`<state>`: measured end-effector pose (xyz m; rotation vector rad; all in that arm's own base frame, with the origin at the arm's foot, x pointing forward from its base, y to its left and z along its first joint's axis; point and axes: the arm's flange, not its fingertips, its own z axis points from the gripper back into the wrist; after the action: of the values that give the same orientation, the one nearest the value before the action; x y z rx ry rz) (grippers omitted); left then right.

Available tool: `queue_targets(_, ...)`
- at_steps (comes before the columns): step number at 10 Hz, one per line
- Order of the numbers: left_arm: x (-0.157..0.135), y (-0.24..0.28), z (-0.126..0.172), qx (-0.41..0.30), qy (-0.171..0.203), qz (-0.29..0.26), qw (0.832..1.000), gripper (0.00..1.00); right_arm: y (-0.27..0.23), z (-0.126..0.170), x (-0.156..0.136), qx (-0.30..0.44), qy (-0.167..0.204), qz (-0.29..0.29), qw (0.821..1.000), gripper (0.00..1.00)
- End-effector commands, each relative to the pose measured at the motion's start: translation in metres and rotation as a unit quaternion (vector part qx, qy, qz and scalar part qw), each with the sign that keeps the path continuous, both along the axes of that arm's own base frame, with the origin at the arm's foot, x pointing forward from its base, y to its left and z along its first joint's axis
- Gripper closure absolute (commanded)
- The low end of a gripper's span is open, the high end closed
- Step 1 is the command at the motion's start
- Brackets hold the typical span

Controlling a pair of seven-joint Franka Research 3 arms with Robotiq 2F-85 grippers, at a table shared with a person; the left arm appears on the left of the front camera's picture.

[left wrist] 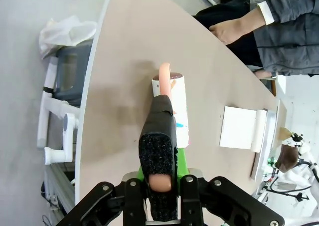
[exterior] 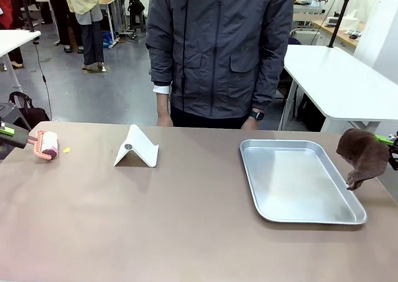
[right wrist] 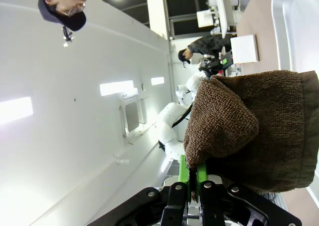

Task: Clean the surface of the table.
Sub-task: Clean the area not pointed to by the person.

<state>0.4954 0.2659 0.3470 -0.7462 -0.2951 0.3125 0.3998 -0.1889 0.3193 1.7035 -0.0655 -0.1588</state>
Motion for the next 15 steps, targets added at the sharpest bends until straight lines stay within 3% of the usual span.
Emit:
queue_targets(1, 0.009, -0.022, -0.010, 0.015, 0.023, 0.001, 1.000, 0.77, 0.000, 0.004, -0.001, -0.002, -0.003, 0.005, 1.000, 0.94)
queue_targets(4, 0.026, -0.064, -0.007, 0.048, 0.034, -0.007, 0.998, 0.77, 0.000, 0.004, -0.001, -0.002, -0.003, 0.005, 1.000, 0.94)
queue_targets(6, 0.041, -0.088, 0.001, 0.034, 0.051, -0.017, 0.998, 0.77, 0.000, 0.004, -0.001, -0.002, -0.003, 0.005, 1.000, 0.94)
queue_targets(8, 0.039, -0.101, 0.018, 0.020, 0.029, -0.013, 0.999, 0.77, 0.000, 0.004, -0.001, -0.002, -0.003, 0.005, 1.000, 0.94)
queue_targets(9, 0.025, -0.104, 0.034, -0.004, 0.004, -0.015, 1.000, 0.77, 0.000, 0.004, -0.001, -0.002, -0.003, 0.005, 1.000, 0.94)
queue_targets(12, -0.078, -0.102, 0.090, -0.095, -0.063, -0.052, 0.992, 0.77, 0.000, 0.004, -0.001, -0.002, -0.003, 0.005, 1.000, 0.94)
queue_targets(15, -0.179, -0.077, 0.088, -0.123, -0.046, -0.143, 0.981, 0.77, 0.000, 0.004, -0.001, -0.002, -0.003, 0.005, 1.000, 0.94)
